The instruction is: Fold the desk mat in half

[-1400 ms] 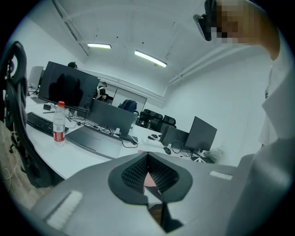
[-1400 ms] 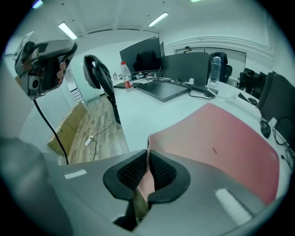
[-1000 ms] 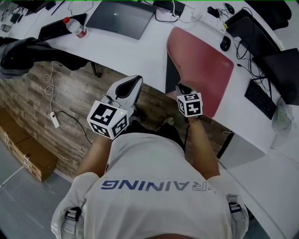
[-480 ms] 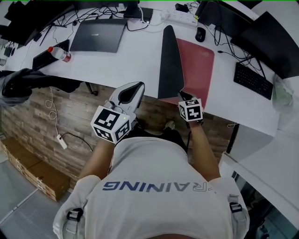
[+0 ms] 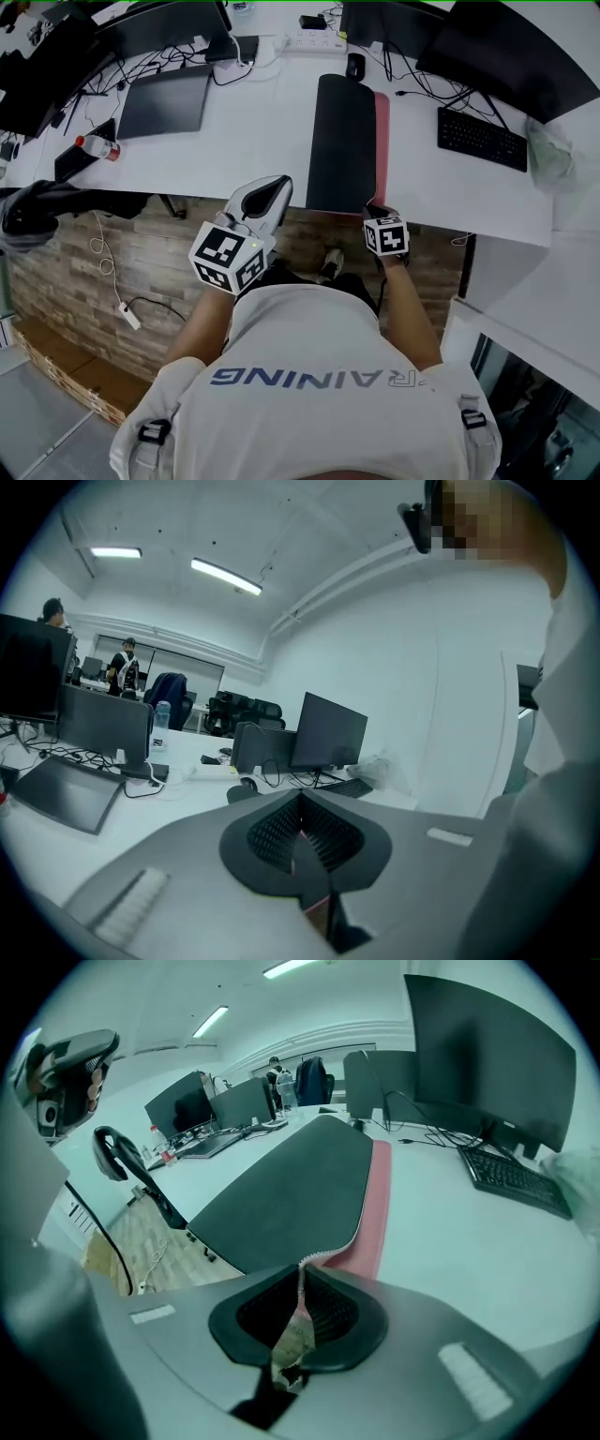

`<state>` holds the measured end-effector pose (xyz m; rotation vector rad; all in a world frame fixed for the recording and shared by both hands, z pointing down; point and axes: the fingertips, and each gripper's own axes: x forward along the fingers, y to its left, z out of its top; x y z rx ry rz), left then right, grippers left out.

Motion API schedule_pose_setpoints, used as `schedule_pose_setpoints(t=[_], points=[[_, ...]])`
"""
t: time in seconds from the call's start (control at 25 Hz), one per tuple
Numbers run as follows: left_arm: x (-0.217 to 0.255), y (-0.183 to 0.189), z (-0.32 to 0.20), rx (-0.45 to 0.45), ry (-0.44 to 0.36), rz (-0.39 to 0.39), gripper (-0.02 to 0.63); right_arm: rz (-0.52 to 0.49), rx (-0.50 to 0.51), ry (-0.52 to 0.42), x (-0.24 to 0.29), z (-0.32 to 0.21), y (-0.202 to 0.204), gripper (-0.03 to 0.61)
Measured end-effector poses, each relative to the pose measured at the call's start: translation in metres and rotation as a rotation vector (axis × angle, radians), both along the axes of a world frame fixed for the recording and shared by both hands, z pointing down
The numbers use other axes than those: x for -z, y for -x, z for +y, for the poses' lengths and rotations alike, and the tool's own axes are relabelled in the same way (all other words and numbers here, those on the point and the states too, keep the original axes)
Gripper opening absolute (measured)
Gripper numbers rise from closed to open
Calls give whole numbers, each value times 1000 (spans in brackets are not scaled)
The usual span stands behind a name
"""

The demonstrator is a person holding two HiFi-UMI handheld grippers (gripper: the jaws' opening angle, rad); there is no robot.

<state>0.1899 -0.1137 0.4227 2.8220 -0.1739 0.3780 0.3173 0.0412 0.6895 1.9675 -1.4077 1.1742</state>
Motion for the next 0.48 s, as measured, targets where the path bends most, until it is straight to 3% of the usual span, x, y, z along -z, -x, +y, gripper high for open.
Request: schedule_pose_setpoints(t=[0.32, 0.48], points=[[0, -26, 32, -46, 0, 2, 0, -12, -52, 11, -6, 37, -21, 51], [2, -28, 33, -48, -3, 4, 0, 13, -45, 7, -4, 43, -25, 159]])
